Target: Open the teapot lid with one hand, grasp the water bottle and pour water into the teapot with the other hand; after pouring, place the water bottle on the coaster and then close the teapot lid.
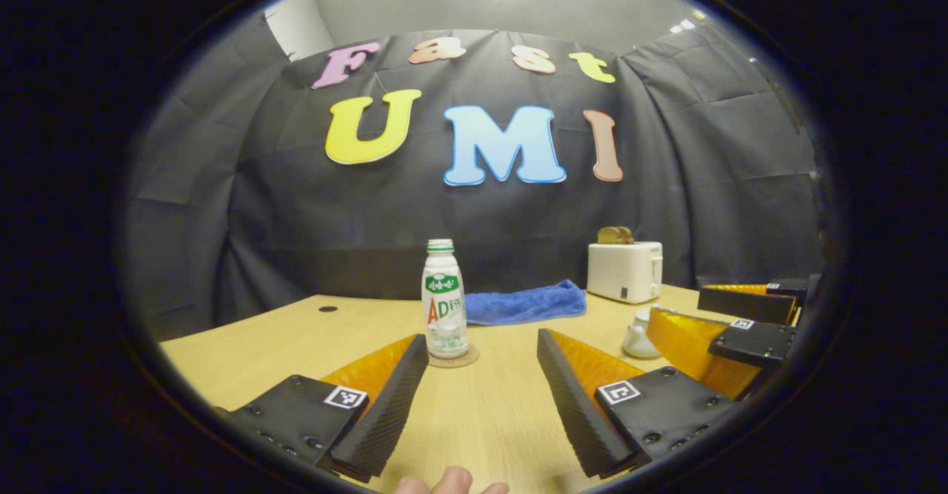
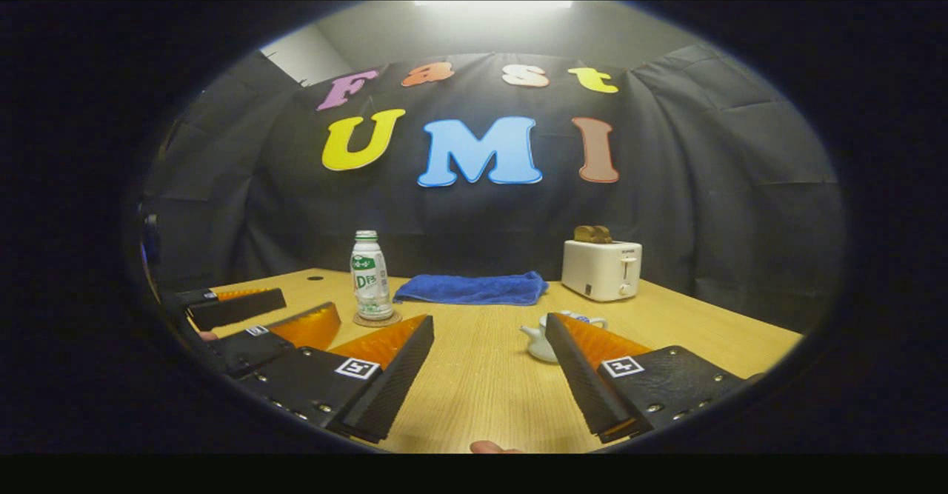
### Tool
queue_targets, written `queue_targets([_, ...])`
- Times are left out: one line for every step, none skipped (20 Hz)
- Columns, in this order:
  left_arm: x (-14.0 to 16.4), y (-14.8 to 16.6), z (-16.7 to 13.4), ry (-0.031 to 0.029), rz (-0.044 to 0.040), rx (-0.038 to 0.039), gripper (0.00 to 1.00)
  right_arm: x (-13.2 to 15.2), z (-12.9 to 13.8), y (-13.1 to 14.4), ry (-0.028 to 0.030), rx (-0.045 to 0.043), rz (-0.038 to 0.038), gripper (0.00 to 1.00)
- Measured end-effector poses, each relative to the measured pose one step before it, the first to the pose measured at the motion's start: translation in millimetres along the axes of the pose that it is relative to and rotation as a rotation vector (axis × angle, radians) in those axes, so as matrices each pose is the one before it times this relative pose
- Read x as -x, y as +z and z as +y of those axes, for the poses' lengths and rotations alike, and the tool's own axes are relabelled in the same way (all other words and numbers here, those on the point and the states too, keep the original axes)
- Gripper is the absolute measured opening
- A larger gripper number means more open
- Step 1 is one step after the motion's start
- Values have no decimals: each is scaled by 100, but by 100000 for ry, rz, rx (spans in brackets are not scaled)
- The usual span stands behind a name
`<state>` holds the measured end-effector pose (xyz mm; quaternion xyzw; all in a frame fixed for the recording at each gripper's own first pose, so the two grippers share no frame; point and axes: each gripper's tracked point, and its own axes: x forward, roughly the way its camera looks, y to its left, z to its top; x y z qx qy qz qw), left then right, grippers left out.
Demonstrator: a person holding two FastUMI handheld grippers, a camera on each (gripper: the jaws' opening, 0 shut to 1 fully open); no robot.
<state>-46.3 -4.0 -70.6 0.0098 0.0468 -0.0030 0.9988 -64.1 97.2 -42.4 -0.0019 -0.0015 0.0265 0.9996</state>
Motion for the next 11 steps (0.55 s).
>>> queue_targets([226, -522, 47, 611, 959, 2254, 100, 349, -177, 242, -2091, 1265, -1942, 93])
queue_targets([254, 244, 492, 914, -2163, -191, 100, 142, -54, -312, -1223, 1517, -852, 93])
queue_targets([87, 1266, 549, 1104, -2380, -97, 100, 56, 170, -326, -318, 729, -215, 93])
queue_targets([521, -266, -176, 115, -306, -66, 100, -74, 203, -527, 91, 709, 761, 93])
queue_targets([205, -548, -139, -484, 2936, -534, 100, -150, 113, -907, -310, 1191, 2097, 93])
queue_targets([81, -201, 77, 1149, -960, -2887, 100, -134, 18, -409, 1051, -1464, 4231, 93])
queue_targets([-999, -93, -181, -107, 619, 1527, 100, -241, 737, -1156, 2161, -4738, 1029, 93])
queue_targets([1060, 263, -264, -251, -693, -1403, 100, 49, -12, 239, -88, -1482, -645, 94])
queue_targets([-306, -45, 232, 116, 248, 742, 100, 152, -323, 245, -1320, 739, 303, 93])
queue_targets([111, -289, 4, 862, -297, -208, 100, -28, 183, 72, 379, -2, -115, 94])
queue_targets([173, 326, 244, 836, 153, -130, 100, 115, 41, 47, -441, 283, -75, 94])
